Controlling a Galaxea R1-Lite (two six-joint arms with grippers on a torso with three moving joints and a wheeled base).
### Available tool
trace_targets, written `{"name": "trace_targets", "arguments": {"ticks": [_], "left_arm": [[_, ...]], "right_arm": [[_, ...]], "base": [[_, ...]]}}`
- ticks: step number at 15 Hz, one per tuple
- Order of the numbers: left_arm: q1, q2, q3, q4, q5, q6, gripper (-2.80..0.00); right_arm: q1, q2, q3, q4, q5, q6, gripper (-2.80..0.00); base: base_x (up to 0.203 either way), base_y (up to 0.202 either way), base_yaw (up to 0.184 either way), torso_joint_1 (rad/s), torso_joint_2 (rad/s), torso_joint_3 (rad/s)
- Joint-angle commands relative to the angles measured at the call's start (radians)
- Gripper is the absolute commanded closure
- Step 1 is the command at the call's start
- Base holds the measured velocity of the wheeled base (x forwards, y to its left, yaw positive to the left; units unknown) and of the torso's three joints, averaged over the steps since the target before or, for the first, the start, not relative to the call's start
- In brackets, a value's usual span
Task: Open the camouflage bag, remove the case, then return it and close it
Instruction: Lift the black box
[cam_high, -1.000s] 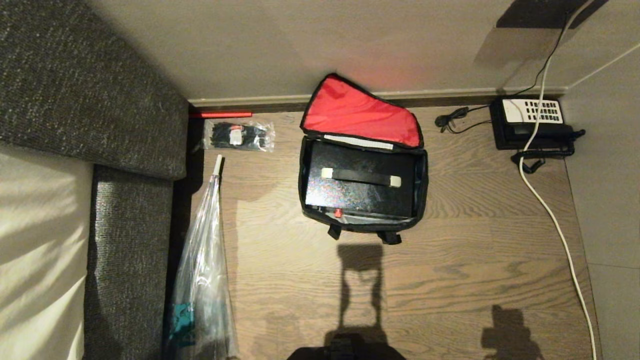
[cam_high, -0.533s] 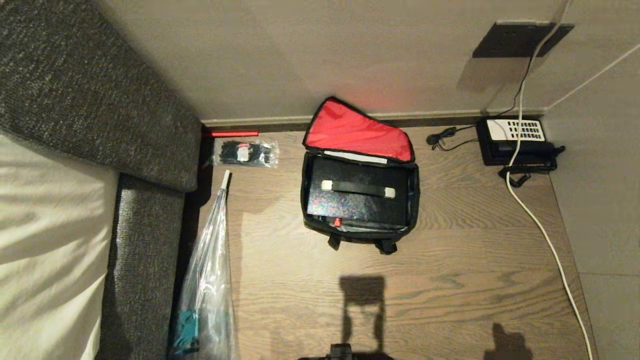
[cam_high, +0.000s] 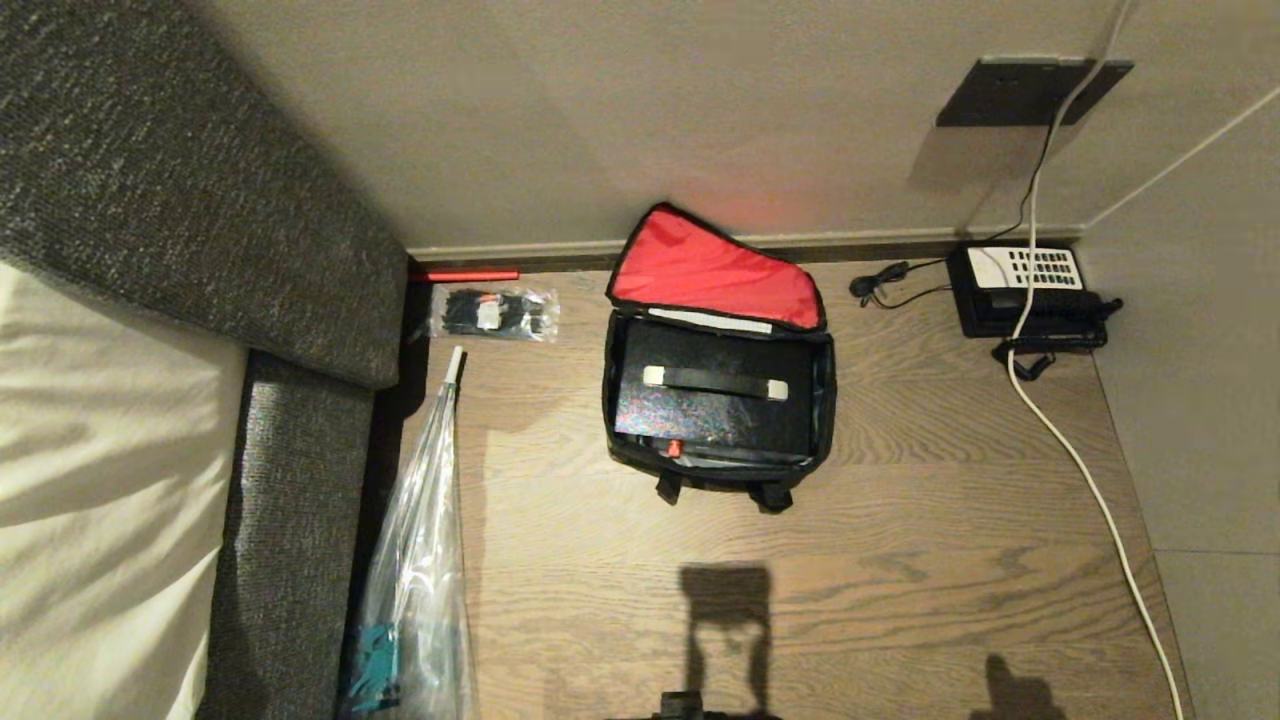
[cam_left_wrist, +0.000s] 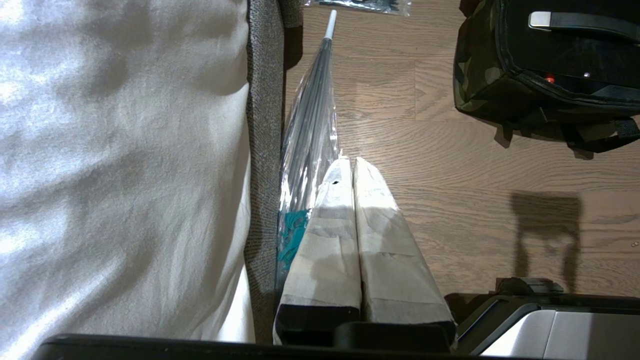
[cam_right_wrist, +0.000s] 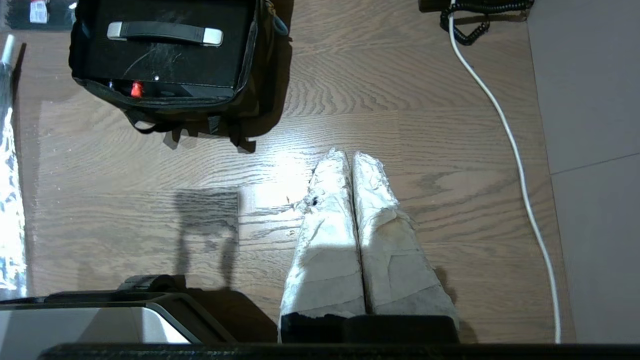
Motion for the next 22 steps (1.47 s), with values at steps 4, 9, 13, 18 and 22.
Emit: {"name": "trace_targets", "arguments": {"ticks": [4, 9, 13, 18, 22], "left_arm": [[0.0, 0.0, 0.0, 0.0, 0.0, 0.0, 0.0], [0.0, 0.0, 0.0, 0.0, 0.0, 0.002, 0.0], [0.0, 0.0, 0.0, 0.0, -0.001, 0.001, 0.0], [0.0, 0.0, 0.0, 0.0, -0.001, 0.001, 0.0], [0.0, 0.0, 0.0, 0.0, -0.001, 0.001, 0.0]], "right_arm": [[0.0, -0.013, -0.052, 0.052, -0.001, -0.003, 0.0], [0.0, 0.005, -0.617, 0.853, 0.068, 0.043, 0.0], [0.019, 0.376, -0.717, 0.876, 0.109, 0.103, 0.0], [0.093, 1.24, -0.939, 0.581, 0.125, 0.0, 0.0], [0.321, 1.675, -1.088, 0.172, 0.074, -0.08, 0.0]], "base": [[0.0, 0.0, 0.0, 0.0, 0.0, 0.0], [0.0, 0.0, 0.0, 0.0, 0.0, 0.0], [0.0, 0.0, 0.0, 0.0, 0.0, 0.0], [0.0, 0.0, 0.0, 0.0, 0.0, 0.0], [0.0, 0.0, 0.0, 0.0, 0.0, 0.0]]}}
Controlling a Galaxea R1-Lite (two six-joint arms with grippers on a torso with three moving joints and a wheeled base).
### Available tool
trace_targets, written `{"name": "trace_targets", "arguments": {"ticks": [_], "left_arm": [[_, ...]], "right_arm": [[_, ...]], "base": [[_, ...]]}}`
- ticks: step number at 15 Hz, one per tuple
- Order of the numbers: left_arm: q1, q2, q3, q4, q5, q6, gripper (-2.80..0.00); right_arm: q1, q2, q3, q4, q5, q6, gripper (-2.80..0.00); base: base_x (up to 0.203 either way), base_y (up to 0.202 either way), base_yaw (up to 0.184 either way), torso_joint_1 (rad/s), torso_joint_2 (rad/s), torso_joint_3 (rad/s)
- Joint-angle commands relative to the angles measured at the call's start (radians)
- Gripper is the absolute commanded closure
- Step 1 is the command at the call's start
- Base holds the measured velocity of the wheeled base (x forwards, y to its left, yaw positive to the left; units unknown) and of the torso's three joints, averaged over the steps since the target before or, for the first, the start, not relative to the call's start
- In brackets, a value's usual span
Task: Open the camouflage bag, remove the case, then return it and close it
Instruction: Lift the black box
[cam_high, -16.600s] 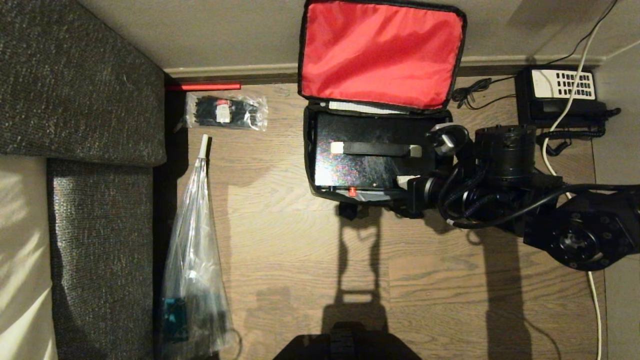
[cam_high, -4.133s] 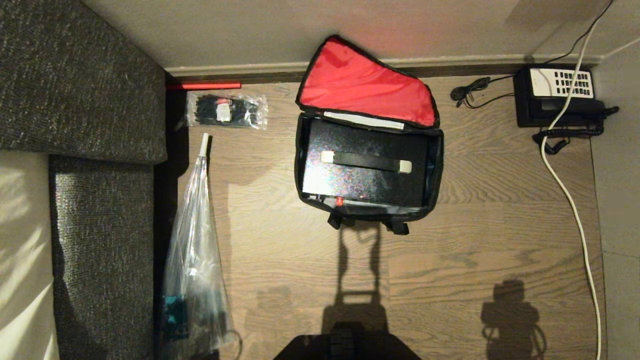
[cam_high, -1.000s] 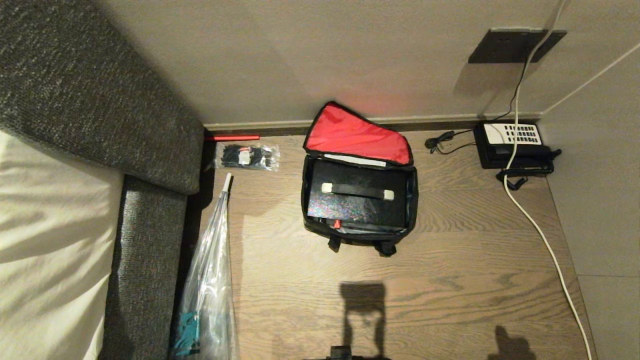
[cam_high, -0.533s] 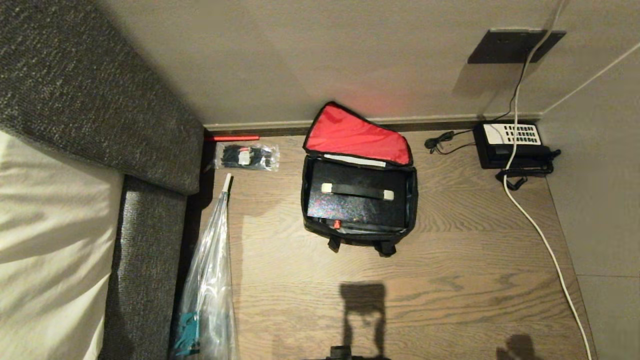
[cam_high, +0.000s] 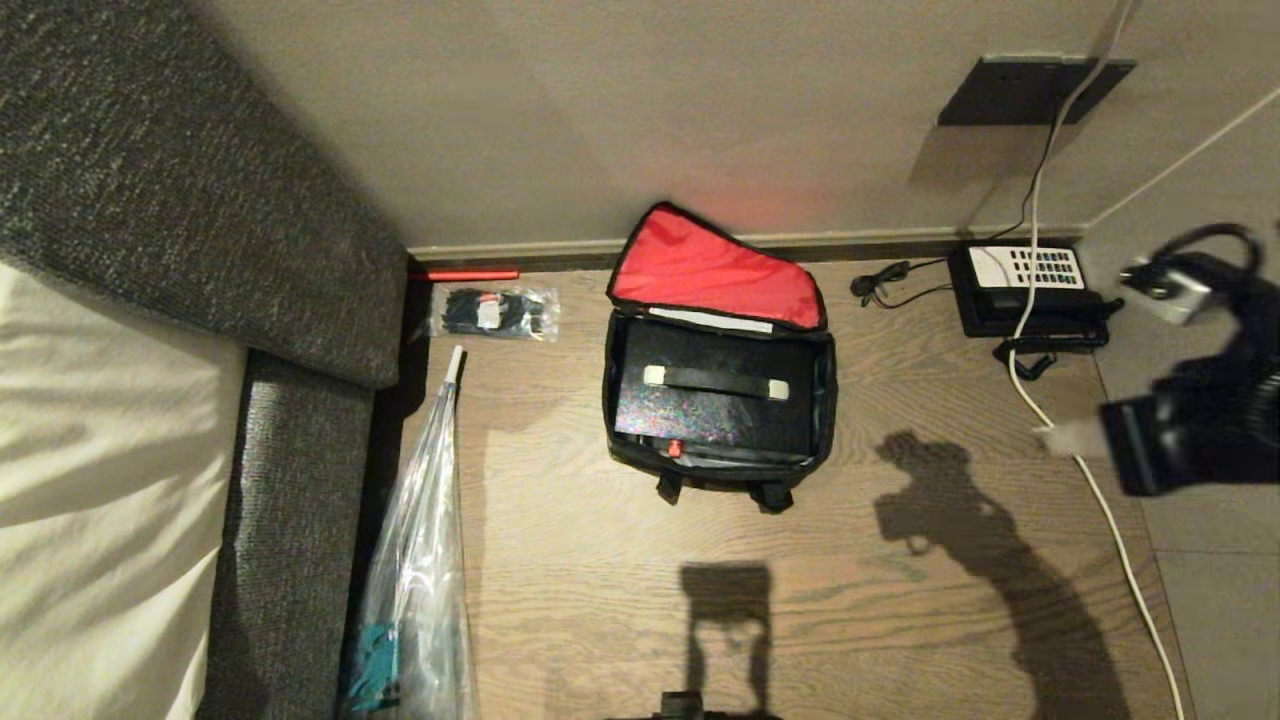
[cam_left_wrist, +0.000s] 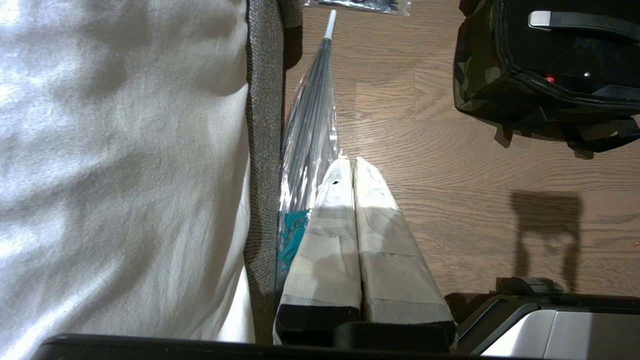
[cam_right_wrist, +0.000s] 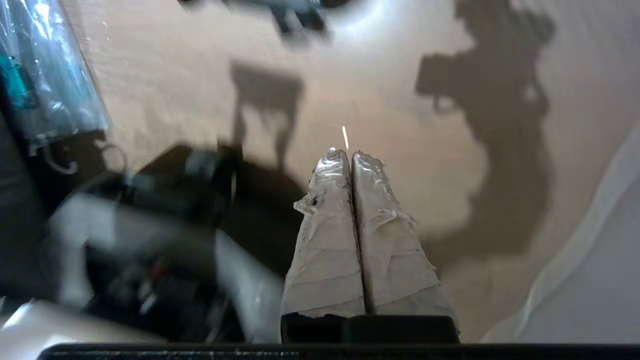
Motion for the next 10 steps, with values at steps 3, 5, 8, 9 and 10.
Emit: {"name": "trace_targets", "arguments": {"ticks": [3, 5, 8, 9, 10], "left_arm": [[0.0, 0.0, 0.0, 0.0, 0.0, 0.0, 0.0], [0.0, 0.0, 0.0, 0.0, 0.0, 0.0, 0.0], [0.0, 0.0, 0.0, 0.0, 0.0, 0.0, 0.0], [0.0, 0.0, 0.0, 0.0, 0.0, 0.0, 0.0], [0.0, 0.0, 0.0, 0.0, 0.0, 0.0, 0.0]], "right_arm": [[0.23, 0.485, -0.154, -0.416, -0.085, -0.044, 0.0], [0.271, 0.56, -0.179, -0.506, -0.104, -0.053, 0.0], [0.288, 0.629, -0.2, -0.583, -0.117, -0.063, -2.8], [0.288, 0.639, -0.203, -0.6, -0.14, -0.083, -2.8], [0.29, 0.656, -0.215, -0.589, -0.19, -0.091, -2.8]], "base": [[0.0, 0.0, 0.0, 0.0, 0.0, 0.0], [0.0, 0.0, 0.0, 0.0, 0.0, 0.0], [0.0, 0.0, 0.0, 0.0, 0.0, 0.0], [0.0, 0.0, 0.0, 0.0, 0.0, 0.0], [0.0, 0.0, 0.0, 0.0, 0.0, 0.0]]}}
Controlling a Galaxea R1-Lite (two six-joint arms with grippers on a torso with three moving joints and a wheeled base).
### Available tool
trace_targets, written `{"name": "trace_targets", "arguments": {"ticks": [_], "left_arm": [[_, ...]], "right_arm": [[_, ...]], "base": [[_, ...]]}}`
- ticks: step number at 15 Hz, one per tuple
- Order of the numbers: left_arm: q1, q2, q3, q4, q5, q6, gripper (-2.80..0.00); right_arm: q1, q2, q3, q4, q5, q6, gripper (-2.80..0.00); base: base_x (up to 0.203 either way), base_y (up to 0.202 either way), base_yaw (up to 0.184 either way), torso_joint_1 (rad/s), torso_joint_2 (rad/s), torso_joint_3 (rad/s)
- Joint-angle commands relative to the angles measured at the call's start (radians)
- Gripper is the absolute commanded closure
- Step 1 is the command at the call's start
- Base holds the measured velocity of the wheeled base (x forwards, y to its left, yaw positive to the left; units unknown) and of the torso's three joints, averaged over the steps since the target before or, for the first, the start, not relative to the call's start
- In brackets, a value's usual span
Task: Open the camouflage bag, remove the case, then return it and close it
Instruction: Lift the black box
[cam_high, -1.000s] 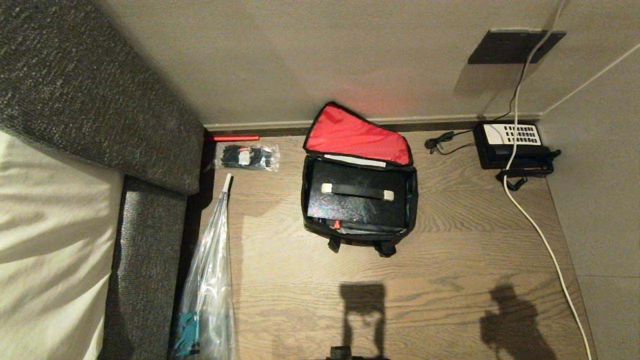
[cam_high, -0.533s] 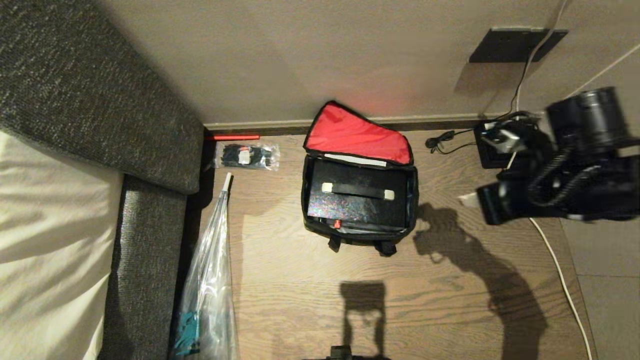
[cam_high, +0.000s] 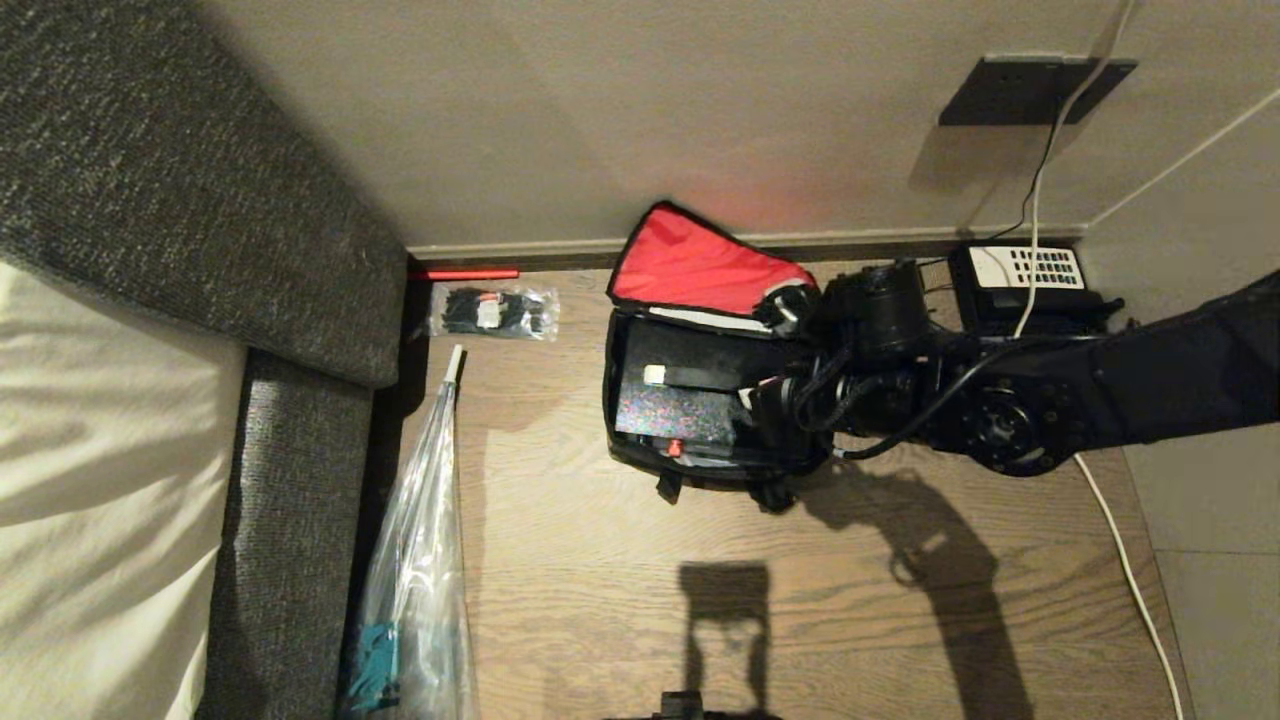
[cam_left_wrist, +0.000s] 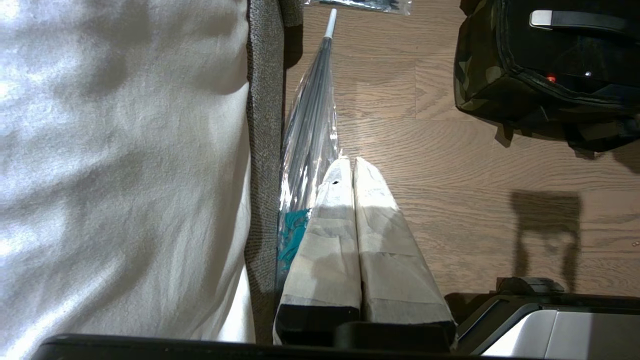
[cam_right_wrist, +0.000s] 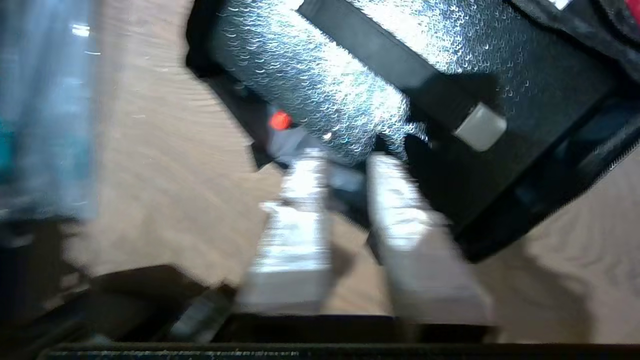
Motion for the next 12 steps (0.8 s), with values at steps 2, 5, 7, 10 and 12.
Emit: {"name": "trace_targets", "arguments": {"ticks": [2, 5, 7, 10, 12], "left_arm": [[0.0, 0.0, 0.0, 0.0, 0.0, 0.0, 0.0], [0.001, 0.0, 0.0, 0.0, 0.0, 0.0, 0.0], [0.0, 0.0, 0.0, 0.0, 0.0, 0.0, 0.0], [0.0, 0.0, 0.0, 0.0, 0.0, 0.0, 0.0], [0.0, 0.0, 0.0, 0.0, 0.0, 0.0, 0.0]], "right_arm": [[0.033, 0.1, -0.025, 0.007, -0.158, -0.014, -2.8], [0.052, 0.144, -0.046, -0.019, -0.237, -0.096, -2.8], [0.068, 0.155, -0.037, -0.132, -0.25, -0.182, -2.8], [0.095, 0.165, -0.024, -0.254, -0.365, -0.538, -2.8], [0.107, 0.191, -0.004, -0.366, -0.452, -0.773, -2.8]], "base": [[0.0, 0.0, 0.0, 0.0, 0.0, 0.0], [0.0, 0.0, 0.0, 0.0, 0.0, 0.0], [0.0, 0.0, 0.0, 0.0, 0.0, 0.0], [0.0, 0.0, 0.0, 0.0, 0.0, 0.0], [0.0, 0.0, 0.0, 0.0, 0.0, 0.0]]}}
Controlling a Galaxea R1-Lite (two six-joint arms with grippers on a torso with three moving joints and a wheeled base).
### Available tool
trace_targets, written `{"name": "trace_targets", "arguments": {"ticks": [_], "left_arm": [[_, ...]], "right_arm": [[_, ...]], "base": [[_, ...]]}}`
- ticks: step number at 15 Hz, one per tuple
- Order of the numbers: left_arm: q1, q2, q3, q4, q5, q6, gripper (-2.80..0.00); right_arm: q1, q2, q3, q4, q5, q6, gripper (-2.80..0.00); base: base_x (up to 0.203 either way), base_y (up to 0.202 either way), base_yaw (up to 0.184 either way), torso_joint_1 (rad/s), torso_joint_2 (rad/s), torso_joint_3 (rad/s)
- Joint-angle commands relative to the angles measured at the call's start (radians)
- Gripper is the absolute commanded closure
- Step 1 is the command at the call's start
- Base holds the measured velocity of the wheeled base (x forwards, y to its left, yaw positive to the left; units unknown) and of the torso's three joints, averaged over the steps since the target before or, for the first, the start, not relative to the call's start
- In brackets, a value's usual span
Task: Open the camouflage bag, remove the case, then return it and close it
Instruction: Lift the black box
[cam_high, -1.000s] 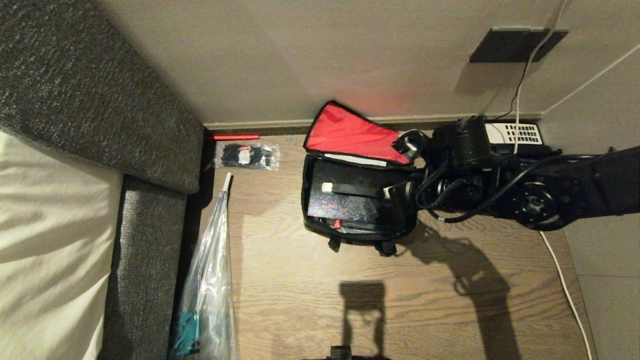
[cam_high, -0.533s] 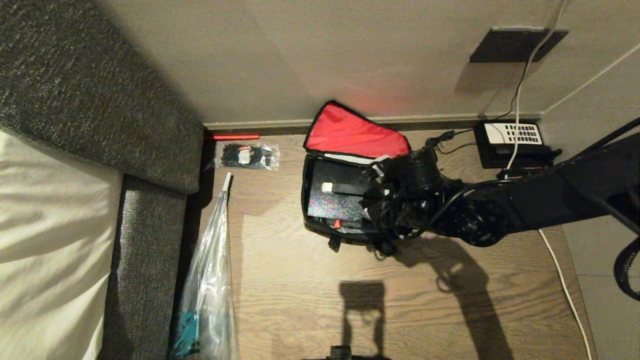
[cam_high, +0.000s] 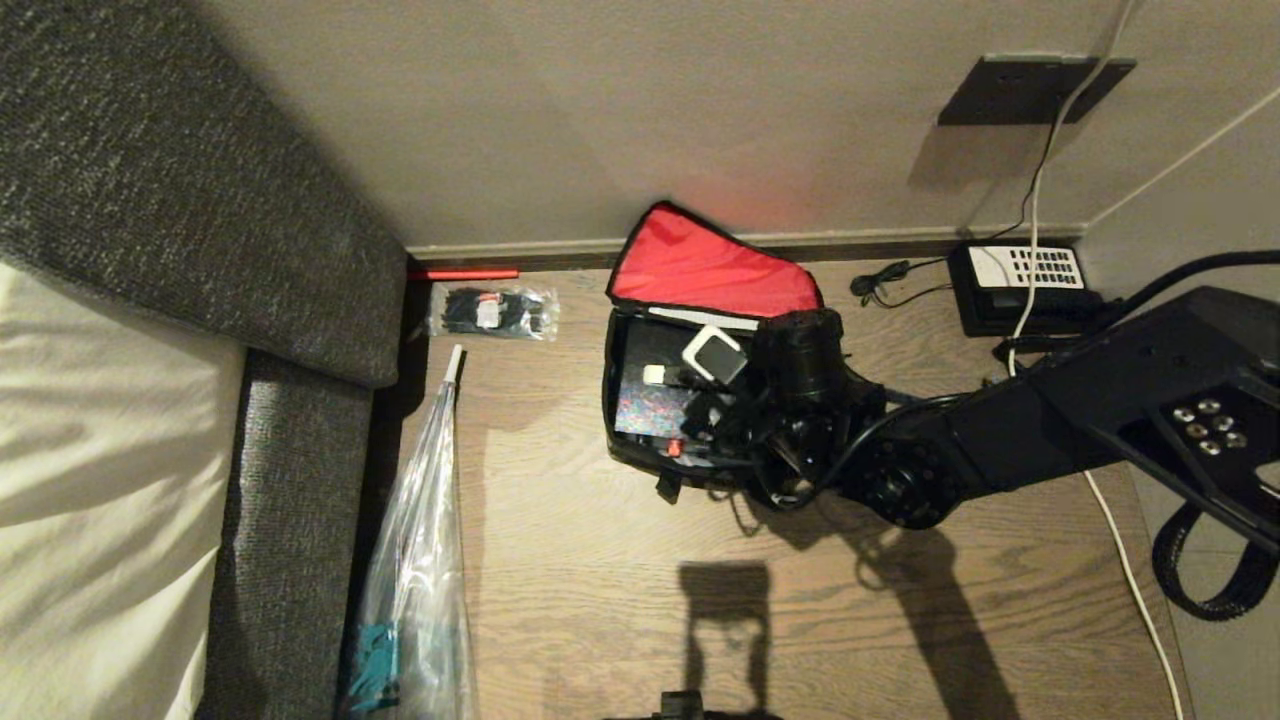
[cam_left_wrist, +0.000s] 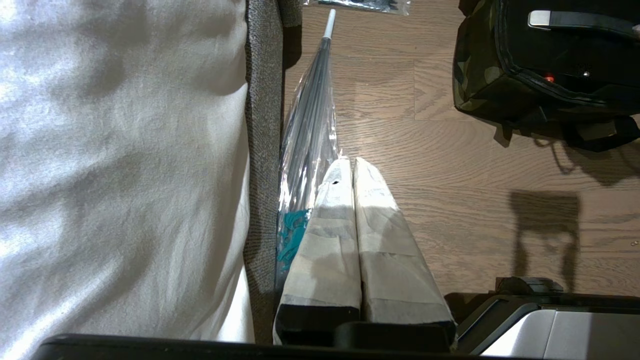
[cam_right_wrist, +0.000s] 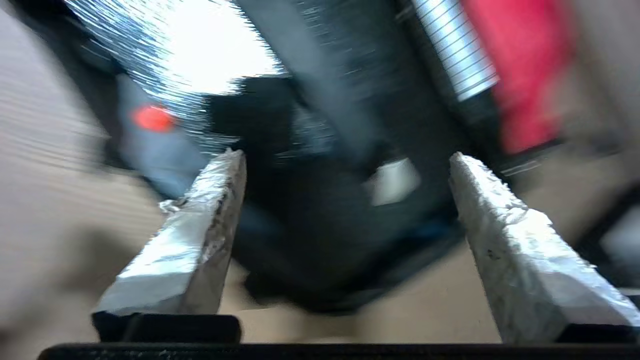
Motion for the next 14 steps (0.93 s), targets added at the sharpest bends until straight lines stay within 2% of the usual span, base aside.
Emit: {"name": "trace_targets", "arguments": {"ticks": [1, 2, 3, 4, 5, 7, 8, 12, 14], "left_arm": [[0.0, 0.0, 0.0, 0.0, 0.001, 0.0, 0.0], [0.0, 0.0, 0.0, 0.0, 0.001, 0.0, 0.0], [0.0, 0.0, 0.0, 0.0, 0.001, 0.0, 0.0], [0.0, 0.0, 0.0, 0.0, 0.001, 0.0, 0.0], [0.0, 0.0, 0.0, 0.0, 0.001, 0.0, 0.0], [0.0, 0.0, 0.0, 0.0, 0.001, 0.0, 0.0], [0.0, 0.0, 0.0, 0.0, 0.001, 0.0, 0.0], [0.0, 0.0, 0.0, 0.0, 0.001, 0.0, 0.0], [0.0, 0.0, 0.0, 0.0, 0.001, 0.0, 0.0]], "right_arm": [[0.016, 0.04, 0.035, -0.154, -0.061, -0.303, -2.8], [0.019, 0.063, 0.048, -0.219, -0.071, -0.402, -2.8], [0.02, 0.093, 0.045, -0.258, -0.079, -0.469, -2.8], [0.021, 0.132, 0.022, -0.283, -0.095, -0.501, -2.8], [0.021, 0.172, -0.02, -0.295, -0.13, -0.51, -2.8], [0.021, 0.242, -0.111, -0.321, -0.299, -0.502, -2.8], [0.022, 0.274, -0.154, -0.355, -0.356, -0.495, -2.8], [0.027, 0.32, -0.174, -0.444, -0.407, -0.49, -2.8], [0.033, 0.323, -0.173, -0.454, -0.408, -0.488, -2.8]], "base": [[0.0, 0.0, 0.0, 0.0, 0.0, 0.0], [0.0, 0.0, 0.0, 0.0, 0.0, 0.0], [0.0, 0.0, 0.0, 0.0, 0.0, 0.0], [0.0, 0.0, 0.0, 0.0, 0.0, 0.0], [0.0, 0.0, 0.0, 0.0, 0.0, 0.0], [0.0, 0.0, 0.0, 0.0, 0.0, 0.0], [0.0, 0.0, 0.0, 0.0, 0.0, 0.0], [0.0, 0.0, 0.0, 0.0, 0.0, 0.0], [0.0, 0.0, 0.0, 0.0, 0.0, 0.0]]}}
